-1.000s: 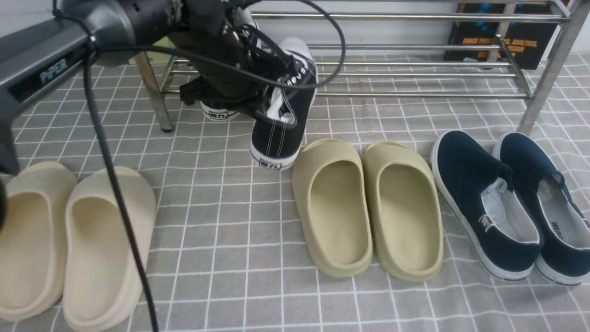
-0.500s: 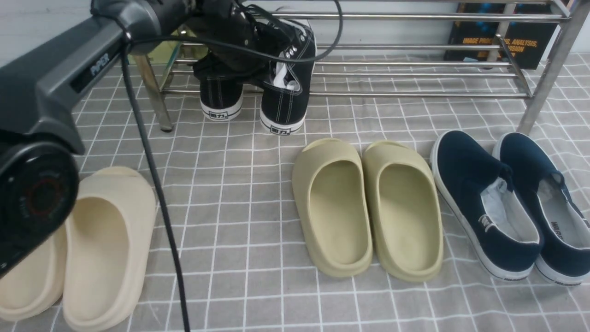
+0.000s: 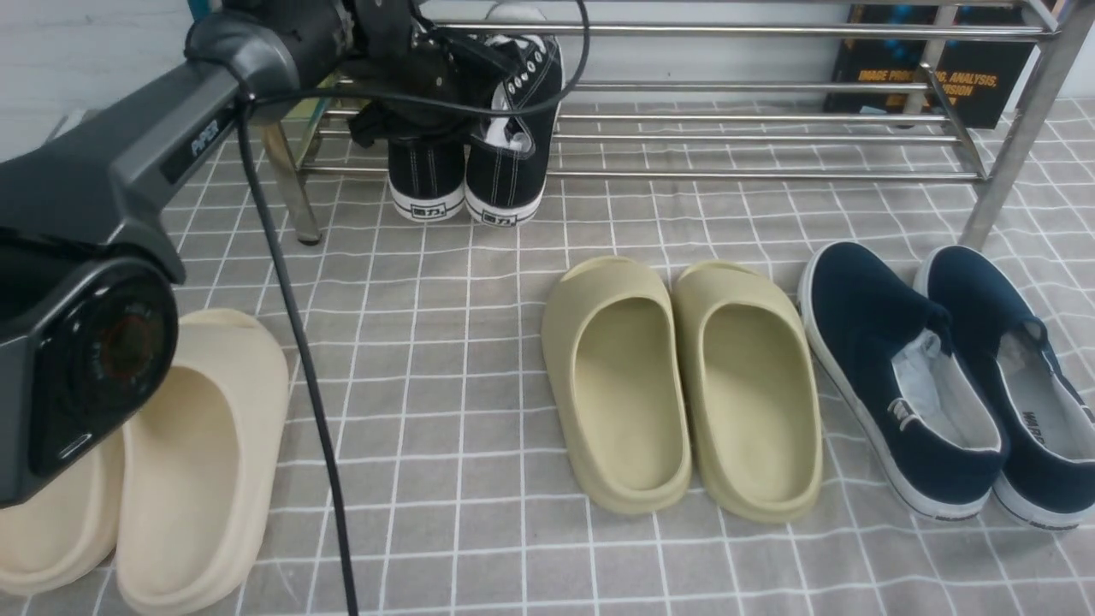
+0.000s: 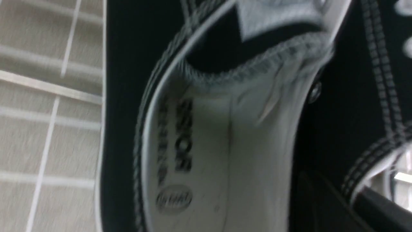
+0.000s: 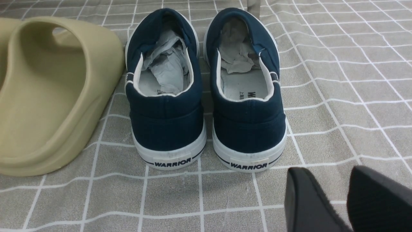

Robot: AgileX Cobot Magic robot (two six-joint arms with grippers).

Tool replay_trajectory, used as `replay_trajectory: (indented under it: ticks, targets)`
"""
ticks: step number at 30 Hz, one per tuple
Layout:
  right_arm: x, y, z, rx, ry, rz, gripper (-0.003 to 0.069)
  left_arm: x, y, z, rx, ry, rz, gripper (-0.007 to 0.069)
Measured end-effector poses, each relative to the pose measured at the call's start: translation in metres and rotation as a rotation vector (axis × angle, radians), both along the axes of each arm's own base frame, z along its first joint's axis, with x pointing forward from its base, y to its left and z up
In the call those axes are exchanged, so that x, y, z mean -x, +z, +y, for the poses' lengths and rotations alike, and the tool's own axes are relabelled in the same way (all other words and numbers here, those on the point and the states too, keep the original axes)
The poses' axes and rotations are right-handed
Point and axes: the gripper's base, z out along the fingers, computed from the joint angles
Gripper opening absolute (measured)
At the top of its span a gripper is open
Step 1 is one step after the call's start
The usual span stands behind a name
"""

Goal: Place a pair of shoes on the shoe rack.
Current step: Use the left arm to put a shoe into the shoe rack

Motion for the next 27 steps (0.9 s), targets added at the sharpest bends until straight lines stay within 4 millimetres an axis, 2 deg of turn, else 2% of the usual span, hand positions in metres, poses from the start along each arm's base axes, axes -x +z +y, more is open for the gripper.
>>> replay_trajectory:
  ticks: [8, 10, 12, 15, 16, 19, 21, 22, 23, 24, 26, 27]
  targets:
    - [0.000, 0.000, 0.000, 0.000, 0.000, 0.000, 0.0239, 0.000, 0.012, 0.002, 0.004, 0.000, -0.053, 0.0283]
    - [0.000, 0.000, 0.000, 0.000, 0.000, 0.000, 0.0239, 0.003, 0.017, 0.003, -0.007, -0.011, -0.048, 0.0302]
    - [0.000, 0.000, 0.000, 0.000, 0.000, 0.000, 0.0239, 0.015, 0.033, 0.006, -0.048, -0.053, -0.032, 0.0316]
    - [0.000, 0.000, 0.000, 0.000, 0.000, 0.000, 0.0239, 0.033, 0.058, 0.010, -0.103, -0.111, -0.009, 0.0278]
    - [0.000, 0.000, 0.000, 0.000, 0.000, 0.000, 0.0239, 0.034, 0.059, 0.010, -0.107, -0.116, -0.007, 0.0273]
    - [0.000, 0.000, 0.000, 0.000, 0.000, 0.000, 0.0239, 0.054, 0.074, 0.009, -0.177, -0.204, 0.046, 0.0144]
    - [0.000, 0.000, 0.000, 0.000, 0.000, 0.000, 0.0239, 0.057, 0.069, 0.008, -0.201, -0.235, 0.091, 0.0088]
    - [0.000, 0.000, 0.000, 0.000, 0.000, 0.000, 0.0239, 0.058, 0.060, 0.004, -0.217, -0.261, 0.140, 0.0027]
    - [0.000, 0.000, 0.000, 0.000, 0.000, 0.000, 0.0239, 0.058, 0.058, 0.004, -0.220, -0.266, 0.150, 0.0019]
    - [0.000, 0.000, 0.000, 0.000, 0.000, 0.000, 0.0239, 0.055, 0.045, 0.000, -0.232, -0.283, 0.196, -0.0013]
    - [0.000, 0.000, 0.000, 0.000, 0.000, 0.000, 0.0239, 0.051, 0.026, -0.006, -0.239, -0.300, 0.247, -0.0013]
    - [0.000, 0.000, 0.000, 0.000, 0.000, 0.000, 0.0239, 0.046, 0.011, -0.010, -0.242, -0.308, 0.280, -0.0013]
